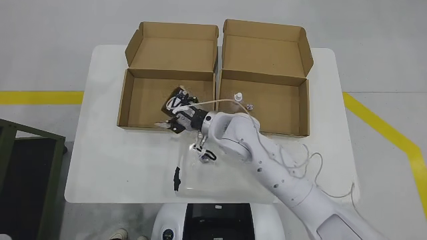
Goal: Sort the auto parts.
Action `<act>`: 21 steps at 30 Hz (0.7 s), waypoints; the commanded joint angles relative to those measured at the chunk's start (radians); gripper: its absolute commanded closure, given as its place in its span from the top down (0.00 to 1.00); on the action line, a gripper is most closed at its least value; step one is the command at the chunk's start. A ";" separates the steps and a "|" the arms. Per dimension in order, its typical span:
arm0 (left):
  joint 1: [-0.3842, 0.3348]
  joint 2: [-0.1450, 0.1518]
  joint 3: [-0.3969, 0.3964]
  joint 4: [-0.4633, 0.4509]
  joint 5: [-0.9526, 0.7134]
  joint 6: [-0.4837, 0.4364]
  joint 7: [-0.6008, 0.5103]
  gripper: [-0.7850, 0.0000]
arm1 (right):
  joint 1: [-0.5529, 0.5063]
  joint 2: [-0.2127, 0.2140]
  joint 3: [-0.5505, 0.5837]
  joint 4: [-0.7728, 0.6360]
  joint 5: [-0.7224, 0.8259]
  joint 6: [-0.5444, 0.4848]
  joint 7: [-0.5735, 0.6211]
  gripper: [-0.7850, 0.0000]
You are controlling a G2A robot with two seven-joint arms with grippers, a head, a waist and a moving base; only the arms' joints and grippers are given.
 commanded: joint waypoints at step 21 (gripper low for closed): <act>0.000 0.000 0.000 0.000 0.000 0.000 0.000 1.00 | -0.394 0.125 0.251 -0.434 -0.251 -0.321 -0.003 1.00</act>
